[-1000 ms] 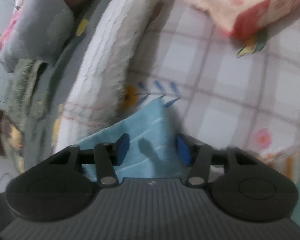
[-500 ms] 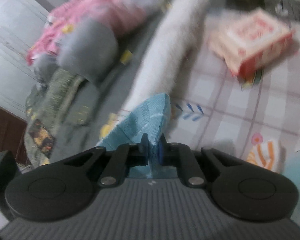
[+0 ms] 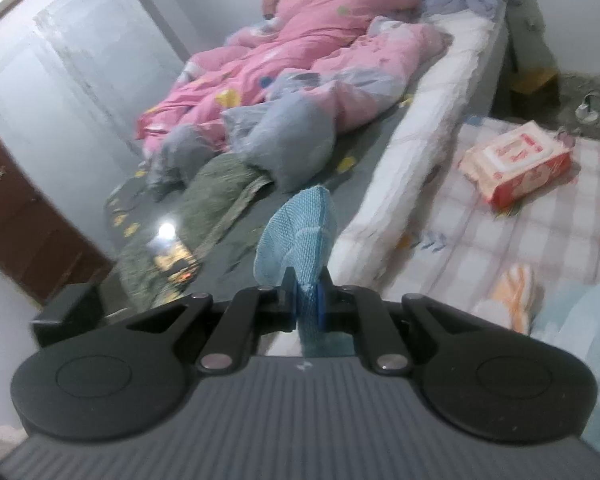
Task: Organize soft objects
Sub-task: 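Lift the light blue towel up by its corner with the right gripper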
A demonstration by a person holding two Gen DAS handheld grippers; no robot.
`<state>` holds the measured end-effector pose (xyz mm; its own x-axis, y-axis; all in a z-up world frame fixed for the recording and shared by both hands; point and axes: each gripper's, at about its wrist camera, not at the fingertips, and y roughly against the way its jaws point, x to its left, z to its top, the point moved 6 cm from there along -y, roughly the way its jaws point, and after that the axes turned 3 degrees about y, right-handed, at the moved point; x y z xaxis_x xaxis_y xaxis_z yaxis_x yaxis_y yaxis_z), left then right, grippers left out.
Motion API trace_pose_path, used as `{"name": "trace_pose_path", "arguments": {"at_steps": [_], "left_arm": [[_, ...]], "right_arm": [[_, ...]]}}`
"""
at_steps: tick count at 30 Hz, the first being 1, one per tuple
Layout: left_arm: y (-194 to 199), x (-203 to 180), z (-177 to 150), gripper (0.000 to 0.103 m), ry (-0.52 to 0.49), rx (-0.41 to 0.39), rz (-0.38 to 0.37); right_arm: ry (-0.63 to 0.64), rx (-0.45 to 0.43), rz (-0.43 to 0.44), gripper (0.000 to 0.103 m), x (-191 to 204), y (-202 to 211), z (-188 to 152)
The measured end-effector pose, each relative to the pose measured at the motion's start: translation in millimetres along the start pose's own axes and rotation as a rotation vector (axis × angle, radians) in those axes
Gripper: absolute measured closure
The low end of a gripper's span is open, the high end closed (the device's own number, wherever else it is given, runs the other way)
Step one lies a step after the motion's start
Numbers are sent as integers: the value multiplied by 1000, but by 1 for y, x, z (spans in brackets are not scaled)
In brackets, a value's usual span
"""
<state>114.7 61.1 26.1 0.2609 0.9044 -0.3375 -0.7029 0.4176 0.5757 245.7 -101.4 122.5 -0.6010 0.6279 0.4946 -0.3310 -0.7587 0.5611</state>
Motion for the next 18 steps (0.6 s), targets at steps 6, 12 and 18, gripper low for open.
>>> {"name": "trace_pose_path", "arguments": {"at_steps": [6,12,18], "left_arm": [[-4,-9,-46,31,-47,123,-16],[-35,-1,-81,50,-21,224,22],[-55,2,-105,78,76,288,-53]], "right_arm": [[-212,122,-14,96,-39,-7,-70],[-233,238,-272,95,-93,-41,-135],[-109,240,-329,92,-72,-51,-149]]}}
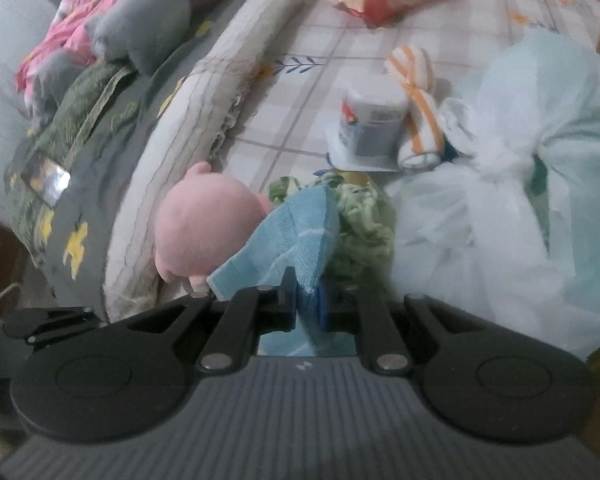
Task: Organize soft objects
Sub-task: 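Lift the light blue towel up by its corner with the right gripper, then carry the light blue towel toward the cardboard box with the right gripper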
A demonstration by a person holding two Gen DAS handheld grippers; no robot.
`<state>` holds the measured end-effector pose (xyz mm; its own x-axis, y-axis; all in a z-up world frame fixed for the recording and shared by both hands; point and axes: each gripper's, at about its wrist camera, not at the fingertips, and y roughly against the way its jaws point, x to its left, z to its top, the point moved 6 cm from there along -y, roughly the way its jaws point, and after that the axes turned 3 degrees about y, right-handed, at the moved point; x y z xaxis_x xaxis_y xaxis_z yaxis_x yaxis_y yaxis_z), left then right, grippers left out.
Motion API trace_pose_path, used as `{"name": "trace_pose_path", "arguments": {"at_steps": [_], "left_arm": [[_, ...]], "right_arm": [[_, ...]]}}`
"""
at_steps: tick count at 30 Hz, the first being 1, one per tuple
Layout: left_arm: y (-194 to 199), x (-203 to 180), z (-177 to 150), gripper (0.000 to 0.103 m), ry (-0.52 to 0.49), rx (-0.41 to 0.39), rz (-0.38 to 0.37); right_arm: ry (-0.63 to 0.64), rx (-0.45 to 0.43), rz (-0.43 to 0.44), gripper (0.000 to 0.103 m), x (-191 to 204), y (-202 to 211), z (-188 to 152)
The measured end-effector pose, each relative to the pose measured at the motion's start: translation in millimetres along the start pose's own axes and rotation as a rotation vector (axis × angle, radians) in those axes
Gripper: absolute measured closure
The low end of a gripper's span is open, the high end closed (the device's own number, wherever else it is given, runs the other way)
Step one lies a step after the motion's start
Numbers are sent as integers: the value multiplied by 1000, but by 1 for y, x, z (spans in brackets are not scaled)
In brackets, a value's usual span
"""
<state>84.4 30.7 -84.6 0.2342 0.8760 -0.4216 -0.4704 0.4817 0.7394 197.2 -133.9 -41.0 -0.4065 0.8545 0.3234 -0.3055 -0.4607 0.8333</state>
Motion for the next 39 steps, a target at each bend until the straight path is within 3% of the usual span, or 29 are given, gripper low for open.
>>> {"name": "trace_pose_path", "arguments": {"at_steps": [2,7,10,13,17,24,29,35,39], "left_arm": [[-8,0,-4,83,13,6,-12],[-25,-4,-9,84,23,17,-4],[-28,-7,-11,84,9,28,-14],[-22,-10,-13,80,-17,30,-27],[-13,-12,-17,57,-36,22,-34],[-26,-18,-18,53,-24,37,-1],[-40,-10,-16,56,32,52,49],[-44,0,-13,59,74,50,52],[-48,1,-13,60,77,53,53]], "right_arm": [[44,-8,-6,92,12,0,0],[73,3,66,91,27,-5,-6],[64,33,123,85,32,-11,-13],[1,68,203,75,31,-18,-19],[-71,85,252,70,23,-29,-20],[-201,126,351,61,13,-52,-27],[-197,107,397,52,13,-37,-26],[-163,15,339,39,-10,-6,-18],[-183,36,234,38,-34,-15,-21]]}}
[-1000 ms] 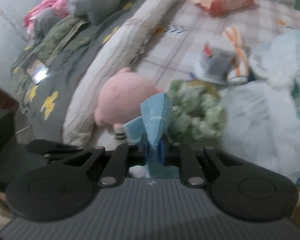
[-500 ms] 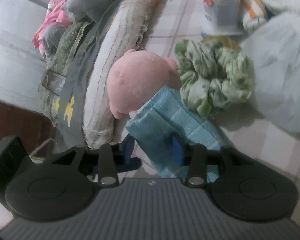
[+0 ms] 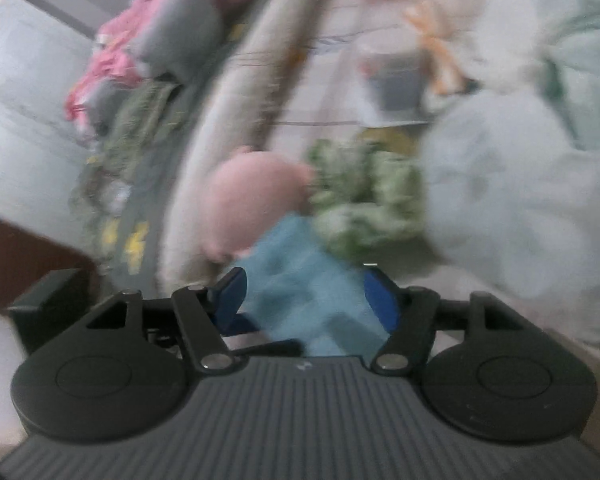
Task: Organize soft objects
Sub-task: 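Carry the light blue towel toward the cardboard box with the right gripper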
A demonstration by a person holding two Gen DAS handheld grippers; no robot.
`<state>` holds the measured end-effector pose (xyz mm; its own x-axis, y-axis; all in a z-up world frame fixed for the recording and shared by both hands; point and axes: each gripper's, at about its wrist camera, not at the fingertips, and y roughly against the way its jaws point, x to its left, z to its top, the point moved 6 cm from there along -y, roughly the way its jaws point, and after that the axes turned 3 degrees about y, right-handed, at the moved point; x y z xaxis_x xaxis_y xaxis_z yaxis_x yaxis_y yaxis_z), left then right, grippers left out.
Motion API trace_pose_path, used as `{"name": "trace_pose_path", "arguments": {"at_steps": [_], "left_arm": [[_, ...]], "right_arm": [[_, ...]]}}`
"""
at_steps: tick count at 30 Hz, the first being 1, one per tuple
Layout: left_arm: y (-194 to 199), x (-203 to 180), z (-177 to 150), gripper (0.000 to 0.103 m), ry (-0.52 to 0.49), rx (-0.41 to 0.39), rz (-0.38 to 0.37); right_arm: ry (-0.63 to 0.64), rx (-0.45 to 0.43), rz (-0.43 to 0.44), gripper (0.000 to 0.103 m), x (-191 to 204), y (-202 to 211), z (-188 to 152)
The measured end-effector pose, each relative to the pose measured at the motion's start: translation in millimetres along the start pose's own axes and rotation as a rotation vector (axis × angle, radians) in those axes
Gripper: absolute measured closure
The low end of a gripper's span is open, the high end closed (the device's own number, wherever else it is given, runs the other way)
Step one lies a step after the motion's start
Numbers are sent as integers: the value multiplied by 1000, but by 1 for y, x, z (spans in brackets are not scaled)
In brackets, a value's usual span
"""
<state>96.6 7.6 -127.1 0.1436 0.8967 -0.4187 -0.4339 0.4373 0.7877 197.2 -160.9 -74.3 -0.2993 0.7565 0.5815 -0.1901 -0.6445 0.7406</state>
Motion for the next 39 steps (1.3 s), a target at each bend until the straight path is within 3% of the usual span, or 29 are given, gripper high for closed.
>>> {"name": "trace_pose_path", "arguments": {"at_steps": [6,8,13,15,21,27,32,39], "left_arm": [[-6,-1,2,61,-21,-9,3],[-8,-1,3,67,-18,-9,2],[-8,-2,4,86,-26,-19,-3],[-5,-5,4,91,-45,-25,-3],[21,-19,3,93,-97,-51,-16],[59,-48,8,93,-175,-98,-35],[78,-97,29,93,-291,-145,-61],[61,-196,73,93,-457,-165,-175]], "right_arm": [[6,43,-43,38,-12,-25,-11],[16,43,-45,42,-9,-24,-12],[-4,67,-12,63,-7,-25,-24],[-12,68,-11,78,-9,-25,-27],[-18,51,44,89,1,-14,-40],[-4,-35,105,90,20,23,-50],[-3,-150,138,90,25,71,-45],[-29,-374,67,90,-18,179,-29]]}}
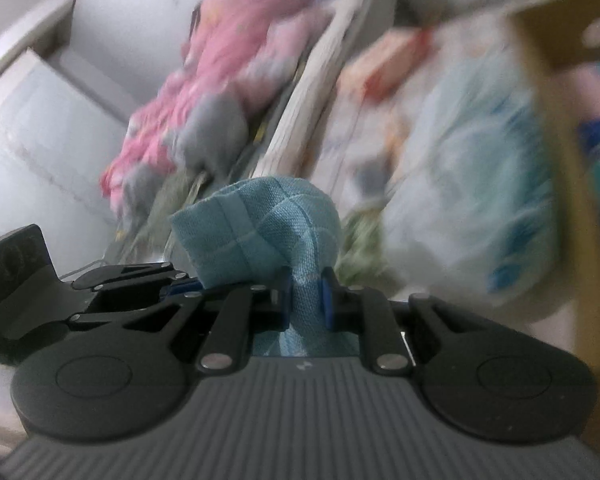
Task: Organize soft objects
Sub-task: 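Carry the light blue towel toward the cardboard box with the right gripper, then lower the towel into the cardboard box and open the right gripper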
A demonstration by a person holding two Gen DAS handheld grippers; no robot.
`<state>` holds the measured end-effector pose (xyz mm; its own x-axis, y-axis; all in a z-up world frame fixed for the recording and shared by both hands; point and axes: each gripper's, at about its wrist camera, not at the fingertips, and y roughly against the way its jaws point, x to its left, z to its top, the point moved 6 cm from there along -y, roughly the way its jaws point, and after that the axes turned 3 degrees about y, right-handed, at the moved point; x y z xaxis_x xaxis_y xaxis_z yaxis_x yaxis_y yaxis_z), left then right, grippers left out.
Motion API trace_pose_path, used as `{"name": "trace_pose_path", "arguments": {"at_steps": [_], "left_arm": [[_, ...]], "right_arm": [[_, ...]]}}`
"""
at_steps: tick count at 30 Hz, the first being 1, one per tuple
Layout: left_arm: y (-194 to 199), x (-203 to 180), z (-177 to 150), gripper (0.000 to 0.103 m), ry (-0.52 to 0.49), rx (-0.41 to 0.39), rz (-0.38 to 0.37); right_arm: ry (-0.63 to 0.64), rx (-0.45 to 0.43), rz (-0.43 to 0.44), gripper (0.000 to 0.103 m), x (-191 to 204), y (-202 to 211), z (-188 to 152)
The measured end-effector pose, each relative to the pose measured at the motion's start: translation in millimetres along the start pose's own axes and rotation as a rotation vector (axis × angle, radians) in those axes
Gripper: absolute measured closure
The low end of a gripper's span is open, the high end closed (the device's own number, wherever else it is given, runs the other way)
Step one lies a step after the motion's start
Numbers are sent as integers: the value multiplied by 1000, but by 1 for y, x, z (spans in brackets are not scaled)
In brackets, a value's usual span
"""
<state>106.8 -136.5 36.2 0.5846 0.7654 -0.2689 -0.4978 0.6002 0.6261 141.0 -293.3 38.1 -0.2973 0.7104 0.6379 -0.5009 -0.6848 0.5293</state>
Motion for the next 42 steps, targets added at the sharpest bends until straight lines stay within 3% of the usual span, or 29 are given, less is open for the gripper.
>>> {"name": "trace_pose_path", "arguments": {"at_steps": [5,10,18,20,22,27,33,37,40,42], "left_arm": [[-74,-48,50,93,-52,63,-135],[-161,-78,74,93,-44,172,-210],[-268,-84,66,91,-48,333,-167],[-287,-78,62,81,-37,378,-137],[-299,-72,59,80,-18,408,-109],[-296,-58,66,73,-9,390,-79],[-269,-52,79,67,13,338,-61],[-244,-49,88,54,15,283,-43],[-219,-43,93,48,30,243,-31],[-198,-39,96,44,41,215,-26]], "right_arm": [[-42,-112,-128,90,-58,65,34],[-109,-128,-281,90,-136,96,57],[-154,-38,-475,90,-235,77,69],[-175,-8,-505,90,-258,63,68],[-200,22,-526,90,-276,51,67],[-273,78,-534,90,-306,29,60],[-319,107,-525,89,-313,15,55],[-283,129,-555,86,-305,10,57],[-240,117,-606,72,-298,13,62],[-234,91,-614,57,-291,18,64]]}}
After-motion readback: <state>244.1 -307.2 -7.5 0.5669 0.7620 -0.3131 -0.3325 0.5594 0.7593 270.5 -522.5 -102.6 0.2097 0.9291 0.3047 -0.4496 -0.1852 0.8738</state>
